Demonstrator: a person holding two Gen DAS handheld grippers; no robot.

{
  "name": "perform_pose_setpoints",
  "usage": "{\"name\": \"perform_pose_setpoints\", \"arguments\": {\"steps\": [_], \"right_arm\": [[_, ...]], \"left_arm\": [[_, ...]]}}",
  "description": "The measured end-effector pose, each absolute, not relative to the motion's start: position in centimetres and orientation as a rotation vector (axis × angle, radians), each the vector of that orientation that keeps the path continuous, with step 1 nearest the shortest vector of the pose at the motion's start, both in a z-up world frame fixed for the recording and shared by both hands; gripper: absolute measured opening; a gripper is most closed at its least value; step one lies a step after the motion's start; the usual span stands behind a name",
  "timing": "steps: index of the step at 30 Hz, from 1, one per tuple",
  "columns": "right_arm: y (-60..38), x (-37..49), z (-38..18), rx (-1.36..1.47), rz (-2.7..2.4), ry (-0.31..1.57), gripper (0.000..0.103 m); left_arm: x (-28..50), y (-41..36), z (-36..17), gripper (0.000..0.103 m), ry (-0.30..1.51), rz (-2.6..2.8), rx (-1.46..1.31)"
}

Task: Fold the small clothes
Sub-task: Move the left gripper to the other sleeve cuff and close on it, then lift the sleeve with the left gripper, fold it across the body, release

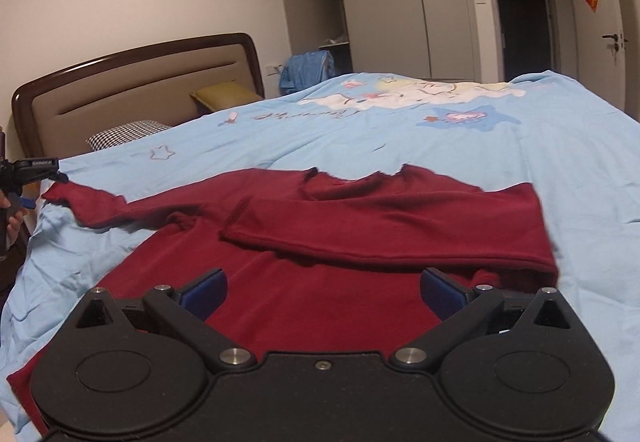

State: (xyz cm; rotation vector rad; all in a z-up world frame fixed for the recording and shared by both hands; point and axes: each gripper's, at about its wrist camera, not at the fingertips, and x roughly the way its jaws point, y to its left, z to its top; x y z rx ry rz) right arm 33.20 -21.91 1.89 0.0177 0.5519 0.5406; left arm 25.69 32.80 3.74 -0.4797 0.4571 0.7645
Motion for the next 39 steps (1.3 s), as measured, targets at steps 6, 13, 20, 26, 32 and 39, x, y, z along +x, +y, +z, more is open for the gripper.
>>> {"name": "perform_pose_setpoints", "arguments": {"steps": [6, 13, 20, 26, 32, 39], "right_arm": [[-20.5, 33.0, 1.0, -0.004, 0.552, 0.593, 0.102], [-19.7, 33.2, 0.4, -0.004, 0.559, 0.615, 0.102], [-19.5, 33.0, 0.1, -0.005, 0.559, 0.622, 0.102], [-19.9, 32.8, 0.0, 0.003, 0.552, 0.623, 0.102], [-20.3, 32.8, 0.2, 0.013, 0.551, 0.612, 0.102], [-21.4, 32.9, 0.4, 0.048, 0.540, 0.596, 0.102]], "left_arm": [[25.1, 35.9, 2.3, 0.086, 0.381, 0.858, -0.554], [24.4, 37.7, 1.7, 0.058, 0.322, 0.912, -0.623], [24.4, 38.6, 2.0, 0.022, 0.310, 0.911, -0.631], [24.6, 37.9, 2.8, 0.006, 0.306, 0.886, -0.579], [25.3, 37.1, 5.1, 0.006, 0.245, 0.842, -0.518], [27.9, 33.4, 9.8, 0.006, 0.172, 0.741, -0.381]]}}
